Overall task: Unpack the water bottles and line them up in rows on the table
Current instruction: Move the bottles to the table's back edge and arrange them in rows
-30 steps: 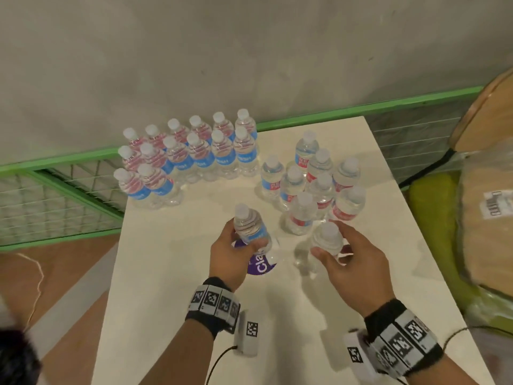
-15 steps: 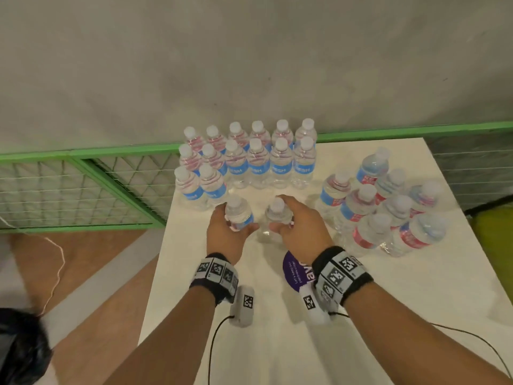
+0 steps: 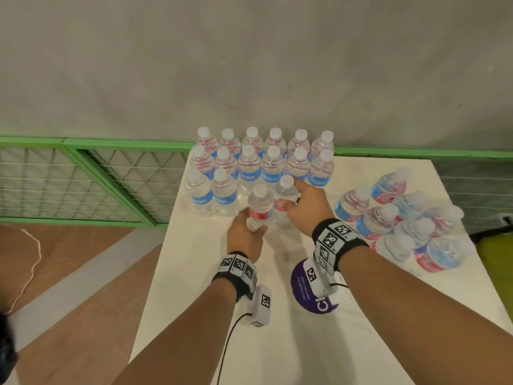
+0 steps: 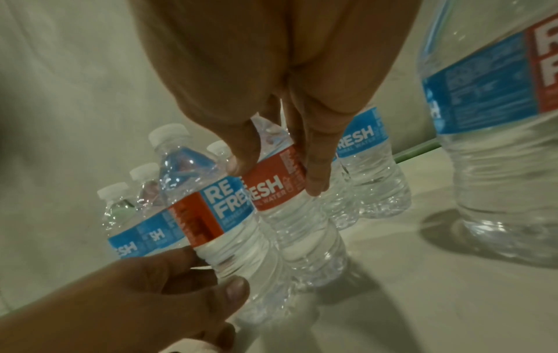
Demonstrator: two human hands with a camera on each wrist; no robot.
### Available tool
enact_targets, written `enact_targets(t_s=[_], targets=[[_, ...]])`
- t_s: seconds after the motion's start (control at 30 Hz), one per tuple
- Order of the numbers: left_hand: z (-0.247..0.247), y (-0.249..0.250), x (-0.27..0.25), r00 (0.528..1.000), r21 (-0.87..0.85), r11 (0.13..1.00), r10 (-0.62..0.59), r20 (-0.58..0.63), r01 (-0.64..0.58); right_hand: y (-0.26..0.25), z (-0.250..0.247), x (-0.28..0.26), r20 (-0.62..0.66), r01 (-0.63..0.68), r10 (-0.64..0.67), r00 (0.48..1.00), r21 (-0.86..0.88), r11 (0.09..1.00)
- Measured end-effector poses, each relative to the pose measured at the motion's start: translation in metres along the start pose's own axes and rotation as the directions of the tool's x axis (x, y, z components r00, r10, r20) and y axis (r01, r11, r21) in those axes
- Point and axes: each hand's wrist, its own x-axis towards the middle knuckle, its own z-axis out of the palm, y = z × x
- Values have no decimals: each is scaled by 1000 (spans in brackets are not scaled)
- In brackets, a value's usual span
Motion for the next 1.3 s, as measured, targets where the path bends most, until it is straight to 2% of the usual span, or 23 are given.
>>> enact_targets(t_s=[0.2,0.37,0.43,0.6,0.77,0.9,1.1,1.17,1.23,1.3], targets=[[4,9,3,998,-44,997,-55,-4,55,1,1,4,-16,1,-1,1000,-28,1000],[10,17,5,992,-143,985,-107,-73,95,1,3,5,-11,7,-7,1000,-29,1000],[13,21,7,990,-129,986,-118,-74,108,1,4,5,-12,7,-7,1000,-26,1000],[13,18,8,999,-72,996,-54,4,55,2,4,5,-11,6,-7,1000,-19,1000],[12,14,12,998,-61,998,14,-61,-17,2,5,4,-13,9,-10,1000,-18,1000],[11,18,17,996,-66,997,-40,-80,34,4,6,4,-20,10,-11,1000,-22,1000],[11,11,13,1000,22,1000,-10,-15,11,4,6,3,-25,2,-3,1000,-21,1000],[8,7,11,999,55,998,-1,-32,3,3,6,3,-25,11,-11,1000,-21,1000],[5,1,6,997,48,999,-19,-73,23,3,5,3,-23,8,-8,1000,-20,1000],[4,-5,-4,996,64,995,-68,-61,72,2,4,3,-20,3,-3,1000,-10,1000]])
